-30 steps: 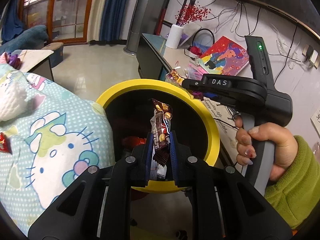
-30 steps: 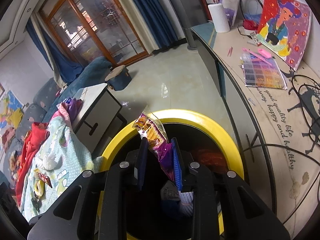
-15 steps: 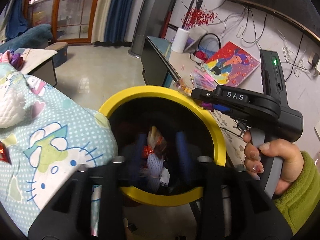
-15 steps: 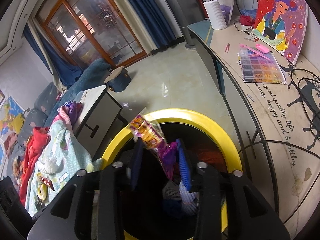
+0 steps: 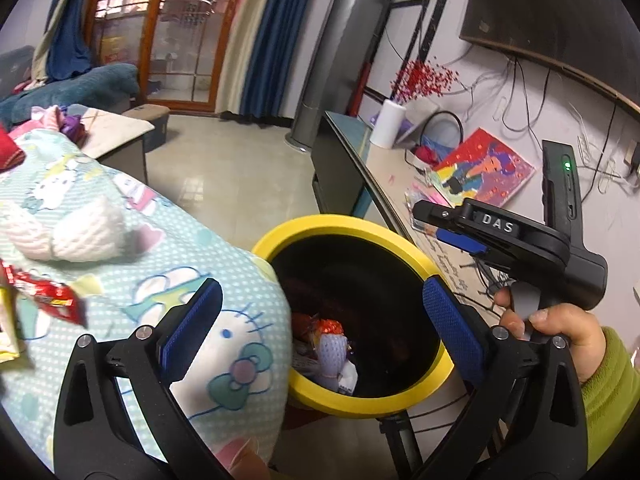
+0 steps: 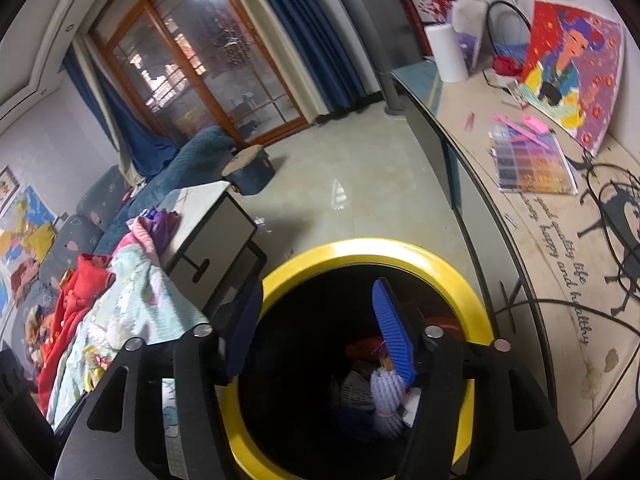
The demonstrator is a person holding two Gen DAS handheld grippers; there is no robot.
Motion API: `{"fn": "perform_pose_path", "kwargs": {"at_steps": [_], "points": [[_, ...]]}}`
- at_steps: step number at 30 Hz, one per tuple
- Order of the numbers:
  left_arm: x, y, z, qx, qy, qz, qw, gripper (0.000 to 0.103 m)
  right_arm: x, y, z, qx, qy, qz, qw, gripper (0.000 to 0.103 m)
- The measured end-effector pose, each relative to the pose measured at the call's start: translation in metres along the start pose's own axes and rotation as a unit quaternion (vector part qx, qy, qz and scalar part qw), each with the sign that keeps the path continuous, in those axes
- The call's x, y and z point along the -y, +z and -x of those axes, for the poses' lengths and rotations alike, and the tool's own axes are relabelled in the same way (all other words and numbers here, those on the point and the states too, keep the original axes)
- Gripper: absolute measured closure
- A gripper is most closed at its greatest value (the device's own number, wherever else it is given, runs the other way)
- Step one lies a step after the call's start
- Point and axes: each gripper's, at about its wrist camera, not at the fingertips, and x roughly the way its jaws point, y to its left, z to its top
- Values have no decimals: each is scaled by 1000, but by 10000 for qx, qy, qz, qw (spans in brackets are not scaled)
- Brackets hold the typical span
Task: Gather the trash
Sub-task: 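Move both open tools back from the bin over the bedspread wrappers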
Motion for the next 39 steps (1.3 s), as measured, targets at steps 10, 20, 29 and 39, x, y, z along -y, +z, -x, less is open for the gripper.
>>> {"fn": "perform_pose_path", "kwargs": {"at_steps": [10, 20, 29, 39], "points": [[-24, 8, 42, 482, 481, 192, 9975, 11, -65, -7, 20, 124, 488, 717, 9962, 34], [-58, 6, 82, 777, 867, 416, 9923, 11, -117, -24, 26, 60, 859, 1337, 9873, 33], [-84, 4, 109, 1056, 1154, 624, 9857, 11, -148, -39, 24, -51, 1069, 1718, 9793, 33], [-110, 0, 134, 1255, 1421, 778, 9788, 11, -174, -52, 19, -220, 1327, 1985, 9708, 33]]}}
